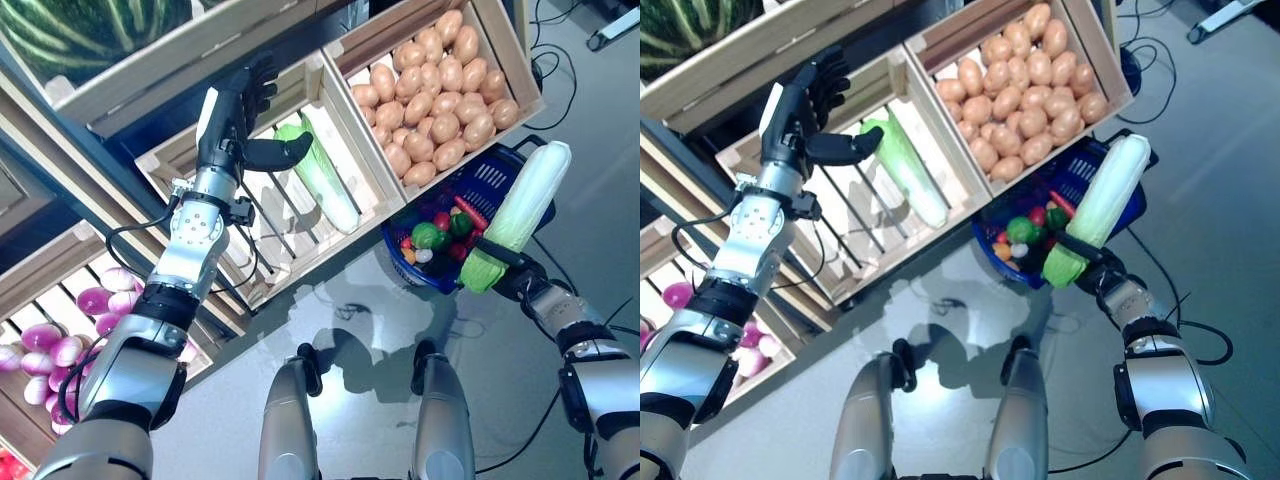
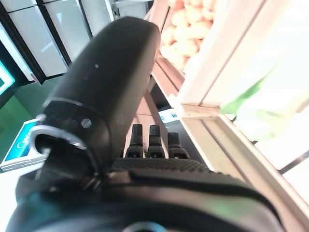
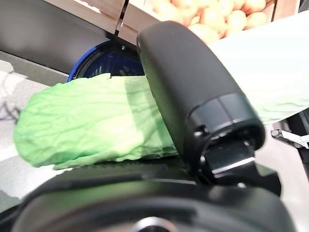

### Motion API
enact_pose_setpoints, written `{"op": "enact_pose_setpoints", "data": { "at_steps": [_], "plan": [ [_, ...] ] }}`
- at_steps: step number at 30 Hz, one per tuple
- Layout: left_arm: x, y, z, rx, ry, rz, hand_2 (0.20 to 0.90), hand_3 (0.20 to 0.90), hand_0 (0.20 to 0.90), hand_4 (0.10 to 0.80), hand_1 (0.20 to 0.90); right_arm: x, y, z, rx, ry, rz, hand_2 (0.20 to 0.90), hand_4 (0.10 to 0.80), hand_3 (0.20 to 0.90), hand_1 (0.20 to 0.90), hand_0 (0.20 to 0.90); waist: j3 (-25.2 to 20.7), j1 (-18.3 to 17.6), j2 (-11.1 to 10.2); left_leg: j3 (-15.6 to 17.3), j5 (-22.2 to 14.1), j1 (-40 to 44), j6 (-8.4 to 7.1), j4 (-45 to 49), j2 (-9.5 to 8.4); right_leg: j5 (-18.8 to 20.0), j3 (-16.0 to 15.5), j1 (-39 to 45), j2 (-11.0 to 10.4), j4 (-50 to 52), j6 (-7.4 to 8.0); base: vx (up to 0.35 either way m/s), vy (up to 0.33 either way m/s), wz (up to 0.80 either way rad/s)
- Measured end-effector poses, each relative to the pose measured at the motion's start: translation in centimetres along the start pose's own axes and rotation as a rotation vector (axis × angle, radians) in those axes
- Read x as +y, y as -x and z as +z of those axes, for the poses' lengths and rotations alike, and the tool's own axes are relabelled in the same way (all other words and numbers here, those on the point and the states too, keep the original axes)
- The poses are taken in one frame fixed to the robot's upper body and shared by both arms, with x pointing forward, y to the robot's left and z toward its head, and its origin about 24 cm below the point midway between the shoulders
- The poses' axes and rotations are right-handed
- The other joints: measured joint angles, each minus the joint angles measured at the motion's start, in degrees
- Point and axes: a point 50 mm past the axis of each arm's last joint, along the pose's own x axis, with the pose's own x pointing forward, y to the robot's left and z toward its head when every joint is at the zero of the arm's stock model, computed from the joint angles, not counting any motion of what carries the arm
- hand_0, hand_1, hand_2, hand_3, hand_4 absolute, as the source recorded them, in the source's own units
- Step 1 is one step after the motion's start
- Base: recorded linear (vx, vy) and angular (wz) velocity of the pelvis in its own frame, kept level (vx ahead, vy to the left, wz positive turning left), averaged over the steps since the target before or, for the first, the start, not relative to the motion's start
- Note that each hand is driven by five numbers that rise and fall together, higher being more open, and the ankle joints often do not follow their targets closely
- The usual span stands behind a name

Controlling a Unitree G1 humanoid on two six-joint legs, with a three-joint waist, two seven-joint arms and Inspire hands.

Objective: Put vegetables into the basket

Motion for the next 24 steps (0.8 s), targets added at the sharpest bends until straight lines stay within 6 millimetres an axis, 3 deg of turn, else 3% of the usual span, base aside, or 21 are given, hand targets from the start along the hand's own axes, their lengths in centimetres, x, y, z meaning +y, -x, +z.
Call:
{"op": "enact_pose_setpoints", "data": {
  "at_steps": [5,11,19,24],
  "plan": [
    [0.0,-0.2,0.3,-0.011,-0.037,0.009,0.900,0.900,0.900,0.800,0.900,1.9,-0.1,2.1,-0.039,0.024,0.034,0.300,0.400,0.300,0.300,0.300,0.3,0.0,0.1,-1.4,-2.7,-6.2,-0.34,8.1,-0.01,-4.5,1.4,-6.8,-1.9,9.8,-0.38,-0.050,0.003,0.10],
    [-0.5,-1.3,2.4,-0.094,-0.118,0.025,0.900,0.900,0.900,0.800,0.900,4.3,0.1,4.6,-0.085,0.021,0.089,0.300,0.400,0.300,0.300,0.300,1.1,0.2,0.6,-3.7,-5.3,-14.3,-1.28,16.9,0.18,-8.9,2.9,-15.1,-3.1,20.5,-1.33,-0.065,-0.008,0.09],
    [-0.9,-2.4,5.0,-0.204,-0.148,0.067,0.900,0.900,0.900,0.800,0.900,5.5,0.5,6.6,-0.100,0.039,0.089,0.300,0.400,0.300,0.300,0.300,1.2,0.8,0.9,-6.5,-6.2,-23.3,-2.06,24.6,0.66,-12.3,3.4,-23.7,-3.8,30.5,-3.32,-0.045,-0.018,0.08],
    [-1.1,-2.7,5.8,-0.247,-0.164,0.066,0.900,0.900,0.900,0.800,0.900,5.5,0.5,6.5,-0.075,0.002,0.080,0.300,0.400,0.300,0.300,0.300,1.2,0.9,1.2,-7.2,-6.5,-26.7,-2.54,27.2,0.85,-13.2,4.1,-27.4,-3.9,33.7,-3.83,0.001,0.001,0.01]
  ]
}}
